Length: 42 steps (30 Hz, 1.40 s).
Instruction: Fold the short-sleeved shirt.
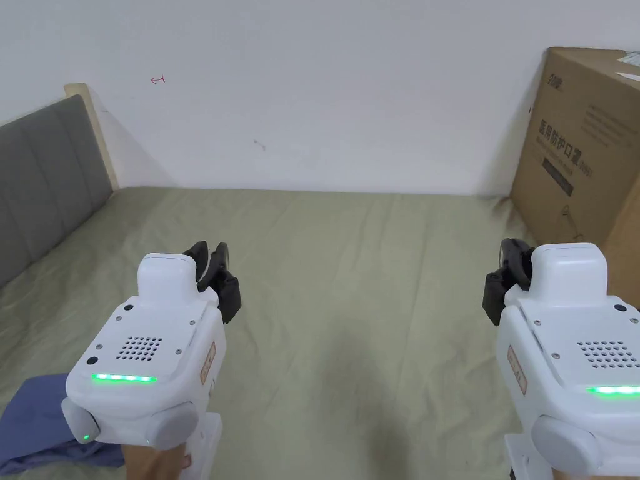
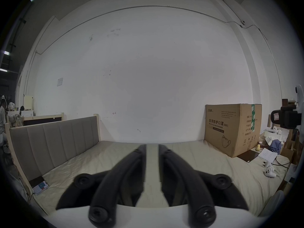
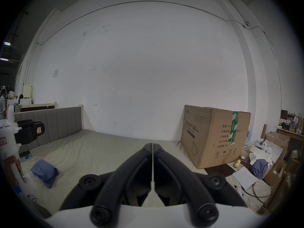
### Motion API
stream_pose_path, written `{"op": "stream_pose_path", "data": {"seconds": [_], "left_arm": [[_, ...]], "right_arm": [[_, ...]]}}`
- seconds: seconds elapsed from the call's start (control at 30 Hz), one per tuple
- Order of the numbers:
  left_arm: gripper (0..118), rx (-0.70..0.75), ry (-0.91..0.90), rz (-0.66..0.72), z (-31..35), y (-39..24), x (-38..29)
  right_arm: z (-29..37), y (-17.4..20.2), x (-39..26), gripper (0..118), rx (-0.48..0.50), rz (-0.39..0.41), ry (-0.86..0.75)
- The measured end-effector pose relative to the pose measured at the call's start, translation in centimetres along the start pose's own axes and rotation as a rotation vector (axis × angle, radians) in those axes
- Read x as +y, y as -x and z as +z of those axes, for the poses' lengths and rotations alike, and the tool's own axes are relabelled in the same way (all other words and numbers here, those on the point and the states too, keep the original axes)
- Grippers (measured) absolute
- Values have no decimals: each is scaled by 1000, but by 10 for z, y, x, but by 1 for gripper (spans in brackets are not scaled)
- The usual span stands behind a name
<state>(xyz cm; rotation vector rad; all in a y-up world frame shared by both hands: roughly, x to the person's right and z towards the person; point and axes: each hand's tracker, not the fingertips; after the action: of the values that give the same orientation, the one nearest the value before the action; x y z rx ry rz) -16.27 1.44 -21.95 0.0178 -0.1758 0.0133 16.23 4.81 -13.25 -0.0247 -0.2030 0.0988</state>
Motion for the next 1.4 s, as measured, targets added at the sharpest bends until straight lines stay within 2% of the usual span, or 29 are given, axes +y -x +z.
{"op": "stream_pose_path", "data": {"seconds": [0.1, 0.13, 0.17, 0.2, 0.23, 0.27, 0.3, 0.43, 0.8, 1.4], "left_arm": [[83, -15, 17, -1, -4, 2, 1], [103, -18, 23, 2, -4, 2, 1], [113, -18, 18, 8, -4, 2, 0], [117, -16, 16, 12, -4, 2, 0], [118, -17, 12, 15, -4, 2, 0], [118, -16, 6, 17, -3, 2, 0], [118, -11, 2, 14, -2, 1, 0], [118, 14, -3, -26, -2, -2, 0], [118, 7, -2, 1, 1, -2, 0], [118, 6, -4, -35, 2, -3, -1]], "right_arm": [[-1, 0, 0, 52, 2, -4, 7], [-1, 0, 0, 84, 2, -6, 10], [-2, -1, -1, 104, 1, -8, 13], [-3, -1, -1, 117, 0, -11, 17], [-4, -2, -2, 117, -5, -15, 14], [-1, -3, -2, 118, -18, -20, -63], [-1, -3, -4, 118, -14, -18, -19], [0, -6, -3, 118, -12, -23, -12], [0, -7, -2, 118, -13, -29, -9], [0, -3, -3, 118, 1, -30, -6]]}}
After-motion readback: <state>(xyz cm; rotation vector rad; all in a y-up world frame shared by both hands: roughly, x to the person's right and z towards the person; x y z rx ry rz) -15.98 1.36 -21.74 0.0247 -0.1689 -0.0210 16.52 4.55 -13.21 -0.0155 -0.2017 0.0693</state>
